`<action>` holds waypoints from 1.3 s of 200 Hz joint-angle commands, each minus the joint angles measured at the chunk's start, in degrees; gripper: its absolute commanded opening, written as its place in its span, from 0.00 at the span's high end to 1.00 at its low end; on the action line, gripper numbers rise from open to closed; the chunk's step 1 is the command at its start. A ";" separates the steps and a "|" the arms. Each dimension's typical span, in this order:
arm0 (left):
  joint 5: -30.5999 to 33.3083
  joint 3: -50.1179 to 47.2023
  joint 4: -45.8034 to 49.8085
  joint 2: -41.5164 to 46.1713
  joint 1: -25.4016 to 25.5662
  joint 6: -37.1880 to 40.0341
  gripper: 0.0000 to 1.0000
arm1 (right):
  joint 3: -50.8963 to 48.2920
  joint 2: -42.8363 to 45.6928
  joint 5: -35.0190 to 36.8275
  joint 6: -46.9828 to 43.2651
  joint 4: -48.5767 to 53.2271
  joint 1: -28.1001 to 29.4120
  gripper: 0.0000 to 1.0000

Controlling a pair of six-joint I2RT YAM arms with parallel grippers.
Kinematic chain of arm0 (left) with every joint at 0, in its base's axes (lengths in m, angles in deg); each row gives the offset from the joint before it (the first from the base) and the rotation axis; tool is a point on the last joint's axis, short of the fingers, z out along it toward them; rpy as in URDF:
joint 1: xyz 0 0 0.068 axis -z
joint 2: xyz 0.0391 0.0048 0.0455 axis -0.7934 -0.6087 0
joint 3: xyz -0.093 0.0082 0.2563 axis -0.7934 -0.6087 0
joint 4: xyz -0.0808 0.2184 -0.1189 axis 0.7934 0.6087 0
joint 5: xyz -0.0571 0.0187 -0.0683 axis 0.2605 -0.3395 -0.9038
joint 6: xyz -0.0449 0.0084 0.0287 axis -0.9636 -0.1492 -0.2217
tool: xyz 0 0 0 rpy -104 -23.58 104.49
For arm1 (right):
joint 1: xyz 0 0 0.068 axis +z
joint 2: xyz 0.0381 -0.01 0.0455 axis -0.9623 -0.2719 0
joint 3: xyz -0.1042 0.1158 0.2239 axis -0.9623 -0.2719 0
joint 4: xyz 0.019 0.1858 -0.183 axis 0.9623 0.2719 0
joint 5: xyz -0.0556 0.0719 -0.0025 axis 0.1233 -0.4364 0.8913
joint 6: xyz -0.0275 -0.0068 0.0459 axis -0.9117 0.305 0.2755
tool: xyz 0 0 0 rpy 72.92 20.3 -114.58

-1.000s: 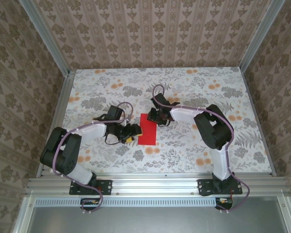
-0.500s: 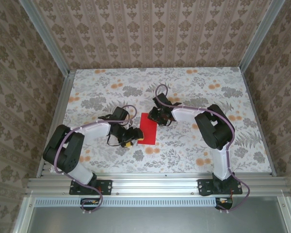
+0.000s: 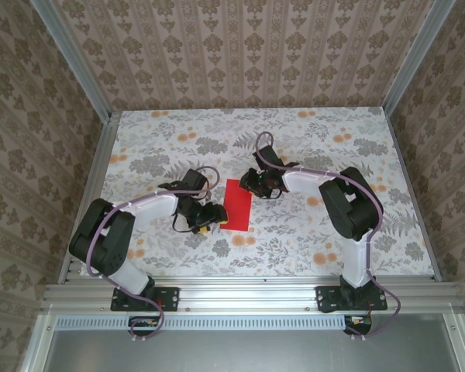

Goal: Fold a paper plane with a square sheet of paper (pick it up from the middle)
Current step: First fold in half a square sheet of paper at the center of the table, then fold the triangle a second time at the center of the table.

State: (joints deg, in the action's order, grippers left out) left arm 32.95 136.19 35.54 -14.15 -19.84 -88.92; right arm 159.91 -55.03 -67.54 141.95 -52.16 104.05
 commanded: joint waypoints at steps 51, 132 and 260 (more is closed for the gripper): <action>-0.12 2.05 0.44 -0.82 0.21 0.32 0.33 | 6.02 -3.34 5.08 -6.16 7.74 -0.56 0.68; -6.39 0.23 -6.10 -2.12 -0.12 -2.94 0.33 | 5.80 -7.85 6.50 -3.43 9.76 -1.31 0.68; -6.39 4.43 -2.50 -7.47 1.32 -0.47 0.31 | 3.02 -9.73 4.55 0.47 8.69 -2.40 0.68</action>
State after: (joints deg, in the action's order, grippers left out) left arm 25.85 138.63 30.36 -19.31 -19.66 -91.46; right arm 165.89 -60.43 -65.04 141.47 -46.83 102.10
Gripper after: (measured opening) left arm 0.686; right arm 0.318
